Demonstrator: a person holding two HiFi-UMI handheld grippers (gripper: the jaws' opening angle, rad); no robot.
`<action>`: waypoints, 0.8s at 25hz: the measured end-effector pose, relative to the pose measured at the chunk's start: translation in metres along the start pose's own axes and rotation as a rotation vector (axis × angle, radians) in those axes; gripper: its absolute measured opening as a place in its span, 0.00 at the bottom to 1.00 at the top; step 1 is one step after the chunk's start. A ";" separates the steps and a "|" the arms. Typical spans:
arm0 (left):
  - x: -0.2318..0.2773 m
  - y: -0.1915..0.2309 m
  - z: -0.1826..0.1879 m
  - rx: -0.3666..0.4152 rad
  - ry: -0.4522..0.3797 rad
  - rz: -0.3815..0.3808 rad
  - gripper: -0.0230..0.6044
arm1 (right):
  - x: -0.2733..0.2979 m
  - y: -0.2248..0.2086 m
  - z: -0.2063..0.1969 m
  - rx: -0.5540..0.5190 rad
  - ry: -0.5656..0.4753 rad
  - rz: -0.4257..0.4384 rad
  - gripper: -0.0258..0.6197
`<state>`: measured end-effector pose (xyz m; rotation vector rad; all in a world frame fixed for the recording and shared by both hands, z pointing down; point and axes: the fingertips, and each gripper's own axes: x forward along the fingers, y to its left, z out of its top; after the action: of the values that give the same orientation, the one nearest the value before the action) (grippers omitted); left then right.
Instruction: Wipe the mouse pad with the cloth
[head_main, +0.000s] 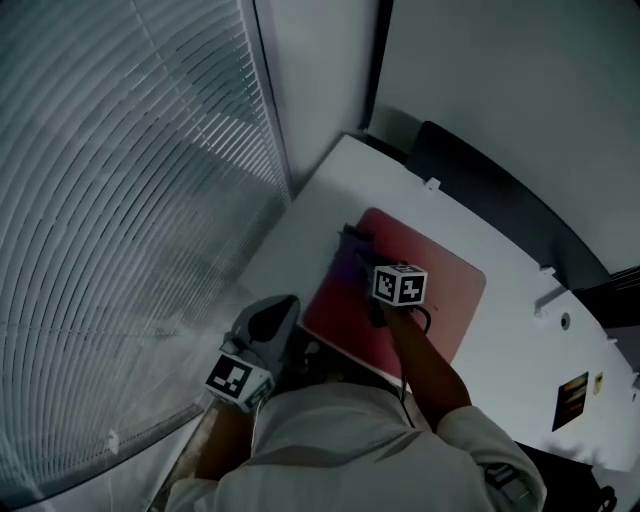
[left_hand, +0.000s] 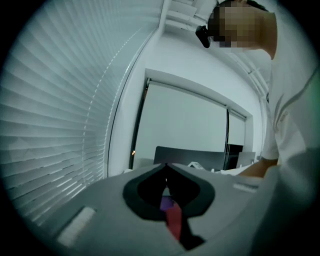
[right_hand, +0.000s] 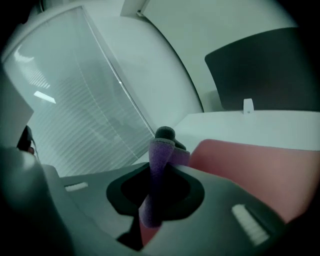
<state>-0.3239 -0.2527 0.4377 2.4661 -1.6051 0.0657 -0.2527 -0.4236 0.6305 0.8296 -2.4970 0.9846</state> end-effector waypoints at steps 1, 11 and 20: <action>-0.003 0.003 0.003 -0.004 -0.010 0.004 0.04 | 0.011 -0.005 -0.004 0.006 0.021 -0.025 0.11; 0.009 -0.002 0.010 0.002 -0.004 -0.077 0.04 | -0.009 -0.071 -0.032 0.108 0.088 -0.209 0.11; 0.079 -0.050 0.015 0.001 0.021 -0.260 0.04 | -0.100 -0.149 -0.065 0.264 0.075 -0.348 0.11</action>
<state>-0.2467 -0.3074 0.4274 2.6420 -1.2629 0.0537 -0.0762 -0.4268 0.7032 1.2314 -2.0886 1.2038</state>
